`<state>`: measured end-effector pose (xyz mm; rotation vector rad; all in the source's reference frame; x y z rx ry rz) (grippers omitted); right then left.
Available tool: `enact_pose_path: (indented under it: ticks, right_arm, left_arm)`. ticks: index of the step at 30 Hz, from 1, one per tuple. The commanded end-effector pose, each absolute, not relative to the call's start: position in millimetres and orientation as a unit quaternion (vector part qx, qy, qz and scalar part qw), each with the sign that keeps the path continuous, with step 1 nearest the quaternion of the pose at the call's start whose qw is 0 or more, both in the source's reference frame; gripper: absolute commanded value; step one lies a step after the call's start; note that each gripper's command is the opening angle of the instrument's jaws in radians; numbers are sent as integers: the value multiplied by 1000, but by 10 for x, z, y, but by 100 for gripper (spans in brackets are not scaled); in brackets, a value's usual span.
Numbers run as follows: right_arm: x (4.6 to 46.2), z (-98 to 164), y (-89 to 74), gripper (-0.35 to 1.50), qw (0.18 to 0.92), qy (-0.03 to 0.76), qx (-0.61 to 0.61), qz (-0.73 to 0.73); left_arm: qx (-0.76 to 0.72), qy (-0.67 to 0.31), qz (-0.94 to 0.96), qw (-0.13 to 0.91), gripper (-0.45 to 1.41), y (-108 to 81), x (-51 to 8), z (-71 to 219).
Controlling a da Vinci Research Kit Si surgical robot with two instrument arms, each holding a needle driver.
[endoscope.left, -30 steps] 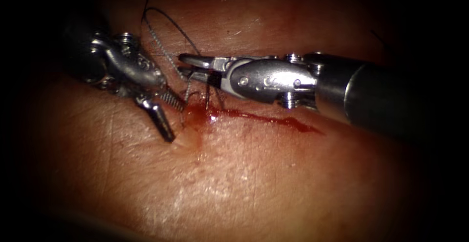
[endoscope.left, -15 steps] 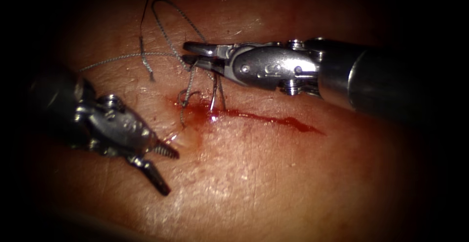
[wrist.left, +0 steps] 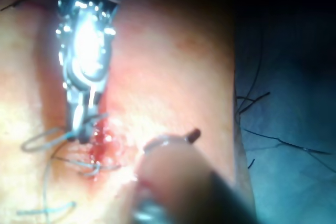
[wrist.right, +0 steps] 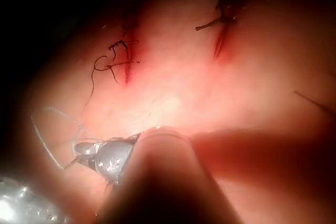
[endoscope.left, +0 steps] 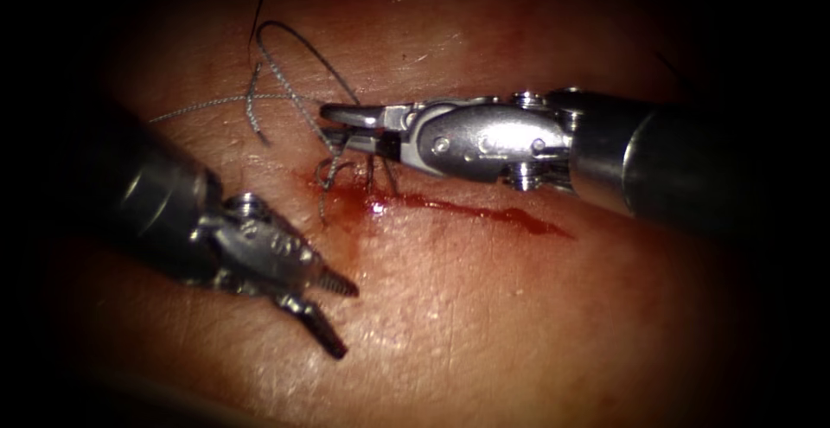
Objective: Wound Closure
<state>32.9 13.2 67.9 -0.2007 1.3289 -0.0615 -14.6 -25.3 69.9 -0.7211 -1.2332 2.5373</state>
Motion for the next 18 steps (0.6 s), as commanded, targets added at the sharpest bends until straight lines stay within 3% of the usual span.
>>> enact_pose_path:
  ticks: [1, 18]
  right_arm:
    - [335, 685, 129, -35, 783, 615, -87, -22]
    - [328, 678, 138, -35, 788, 612, -56, 39]
  left_arm:
    - [-244, -421, 866, 113, 79, -262, -146, 707]
    - [-236, -434, 859, 135, 78, -271, -153, 766]
